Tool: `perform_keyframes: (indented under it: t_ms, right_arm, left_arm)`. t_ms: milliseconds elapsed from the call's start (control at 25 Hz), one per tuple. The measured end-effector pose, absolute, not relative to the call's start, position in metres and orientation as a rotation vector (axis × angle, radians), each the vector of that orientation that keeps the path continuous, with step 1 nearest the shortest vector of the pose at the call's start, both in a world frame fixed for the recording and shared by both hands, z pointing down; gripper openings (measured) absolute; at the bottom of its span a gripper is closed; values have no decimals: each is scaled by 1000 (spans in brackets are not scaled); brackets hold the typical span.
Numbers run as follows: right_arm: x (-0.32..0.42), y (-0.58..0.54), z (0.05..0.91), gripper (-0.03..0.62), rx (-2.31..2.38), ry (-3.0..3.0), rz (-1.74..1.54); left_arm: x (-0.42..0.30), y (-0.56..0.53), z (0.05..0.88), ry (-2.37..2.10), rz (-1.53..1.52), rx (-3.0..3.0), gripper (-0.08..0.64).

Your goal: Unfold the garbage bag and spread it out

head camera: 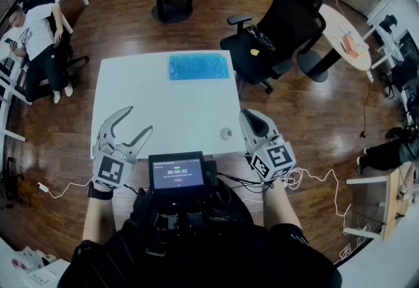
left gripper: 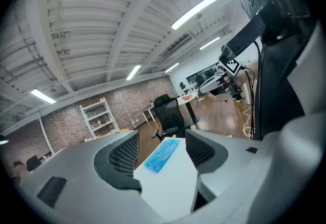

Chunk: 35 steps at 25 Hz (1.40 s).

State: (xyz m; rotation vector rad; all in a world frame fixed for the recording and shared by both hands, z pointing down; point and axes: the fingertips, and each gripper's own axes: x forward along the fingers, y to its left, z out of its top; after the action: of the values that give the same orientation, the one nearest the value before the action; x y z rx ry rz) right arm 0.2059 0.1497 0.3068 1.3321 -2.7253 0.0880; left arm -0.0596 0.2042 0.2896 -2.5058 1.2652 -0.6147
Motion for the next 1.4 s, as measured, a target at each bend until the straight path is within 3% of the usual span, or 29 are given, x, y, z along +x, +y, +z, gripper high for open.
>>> perform_keyframes:
  t_ms: [1400]
  right_arm:
    - [282,142,319,46,1257,-2772,117]
  left_arm:
    - [32,197,310,1237,-721,-2482,279]
